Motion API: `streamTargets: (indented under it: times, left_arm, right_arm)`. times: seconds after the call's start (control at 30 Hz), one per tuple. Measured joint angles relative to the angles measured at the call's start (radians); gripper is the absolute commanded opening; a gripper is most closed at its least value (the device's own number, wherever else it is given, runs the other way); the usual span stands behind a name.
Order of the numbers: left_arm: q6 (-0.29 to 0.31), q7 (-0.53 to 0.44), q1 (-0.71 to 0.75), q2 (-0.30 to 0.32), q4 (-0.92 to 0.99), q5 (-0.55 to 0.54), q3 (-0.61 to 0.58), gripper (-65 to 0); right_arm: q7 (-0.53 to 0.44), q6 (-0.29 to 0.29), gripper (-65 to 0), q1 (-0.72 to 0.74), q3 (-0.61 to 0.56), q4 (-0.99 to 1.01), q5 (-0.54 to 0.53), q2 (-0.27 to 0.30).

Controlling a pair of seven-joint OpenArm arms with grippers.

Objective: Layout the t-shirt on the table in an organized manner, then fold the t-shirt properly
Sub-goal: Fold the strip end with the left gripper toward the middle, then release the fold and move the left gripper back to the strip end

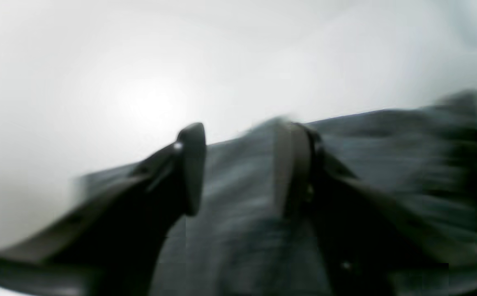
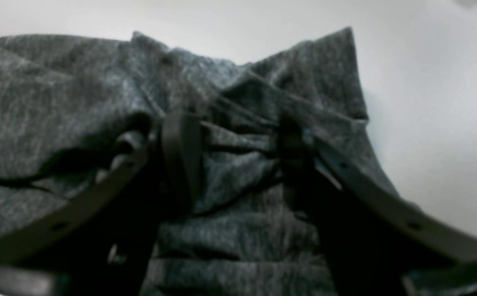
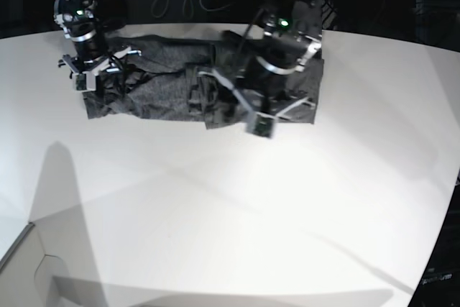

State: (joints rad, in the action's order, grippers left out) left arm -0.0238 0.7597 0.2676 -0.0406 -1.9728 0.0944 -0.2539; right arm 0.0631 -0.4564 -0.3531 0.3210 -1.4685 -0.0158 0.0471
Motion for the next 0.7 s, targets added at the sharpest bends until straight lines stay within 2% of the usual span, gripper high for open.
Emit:
streamTargets:
  times: [0.17,0.27,0.33,0.4,0.57,0.7]
  left_arm:
    - [0.001,-0.001,0.031,-0.006,0.039,-0.005,0.121,-49.7]
    - [-0.001,0.003,0.026,-0.005,0.085,-0.004,0.129,-53.3]
    - [0.001,0.007,0.026,-0.006,0.098,-0.012,0.117,-58.7]
    - [0.0,0.007,0.029,0.005,0.116,0.004,0.085,-65.0]
    - [0.0,0.077,0.042,0.102,0.134,-0.035,-0.066,-65.0]
    - [0.001,0.075,0.018,0.177,0.134,-0.113,-0.231,-64.9]
  right_arm:
    - [-0.001,0.0,-34.0,-0.003,0.0,0.0,0.0,0.0]
    - [-0.004,0.0,-34.0,-0.003,0.0,0.0,0.0,0.0]
    - [-0.004,0.0,-34.0,-0.003,0.0,0.0,0.0,0.0]
    - [-0.004,0.0,-34.0,-0.003,0.0,0.0,0.0,0.0]
    - [-0.005,0.0,-34.0,-0.005,-0.001,0.0,0.0,0.0]
    - [-0.005,0.0,-34.0,-0.005,-0.001,-0.001,0.0,0.0]
